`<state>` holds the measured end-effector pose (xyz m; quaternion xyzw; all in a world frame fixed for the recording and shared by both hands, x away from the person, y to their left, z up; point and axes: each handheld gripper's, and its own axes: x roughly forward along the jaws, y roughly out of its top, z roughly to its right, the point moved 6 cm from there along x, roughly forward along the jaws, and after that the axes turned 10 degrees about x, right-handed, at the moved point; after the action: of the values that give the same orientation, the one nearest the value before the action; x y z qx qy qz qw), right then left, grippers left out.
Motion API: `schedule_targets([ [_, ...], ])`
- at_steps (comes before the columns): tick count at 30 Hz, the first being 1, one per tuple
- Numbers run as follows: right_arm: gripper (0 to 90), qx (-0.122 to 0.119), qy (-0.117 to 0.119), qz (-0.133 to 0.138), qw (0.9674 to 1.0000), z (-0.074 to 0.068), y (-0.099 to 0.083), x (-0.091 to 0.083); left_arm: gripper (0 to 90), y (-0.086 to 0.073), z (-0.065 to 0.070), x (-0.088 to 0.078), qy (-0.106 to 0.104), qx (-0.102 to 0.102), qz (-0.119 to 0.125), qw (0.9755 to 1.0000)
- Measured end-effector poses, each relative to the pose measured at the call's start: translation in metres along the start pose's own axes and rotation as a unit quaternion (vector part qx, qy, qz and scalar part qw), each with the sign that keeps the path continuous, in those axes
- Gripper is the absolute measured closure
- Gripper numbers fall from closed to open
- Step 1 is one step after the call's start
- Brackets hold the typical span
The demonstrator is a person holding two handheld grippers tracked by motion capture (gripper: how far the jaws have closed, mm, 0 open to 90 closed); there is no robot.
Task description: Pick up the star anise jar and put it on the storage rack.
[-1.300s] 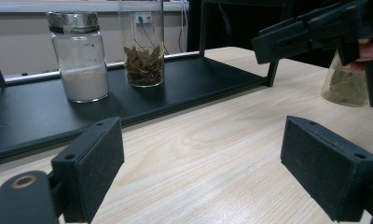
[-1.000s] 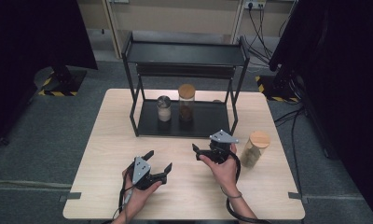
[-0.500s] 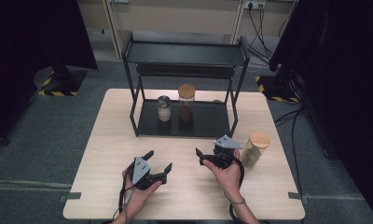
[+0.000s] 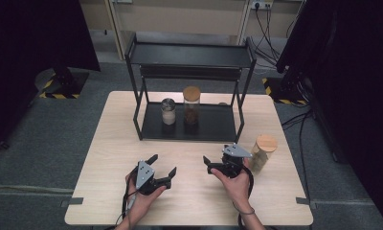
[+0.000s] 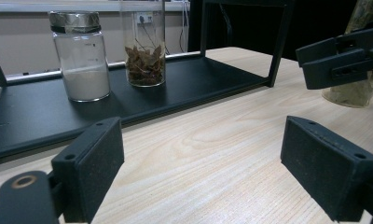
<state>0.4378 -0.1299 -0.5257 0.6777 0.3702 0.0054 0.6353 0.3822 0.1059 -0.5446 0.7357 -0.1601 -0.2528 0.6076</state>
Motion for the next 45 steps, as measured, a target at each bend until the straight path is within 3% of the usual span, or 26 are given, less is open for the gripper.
schedule_targets([
  [24, 2.2, 0.005, 0.001, 0.001, 1.0, 0.002, -0.021, -0.023, 13.0, 0.0, 0.0, 0.0, 0.001, -0.001, -0.001, 1.0],
  [45, 2.2, 0.021, -0.003, 0.009, 0.9997, 0.005, -0.045, -0.058, 13.0, 0.0, 0.0, 0.0, 0.002, -0.001, -0.003, 1.0],
])
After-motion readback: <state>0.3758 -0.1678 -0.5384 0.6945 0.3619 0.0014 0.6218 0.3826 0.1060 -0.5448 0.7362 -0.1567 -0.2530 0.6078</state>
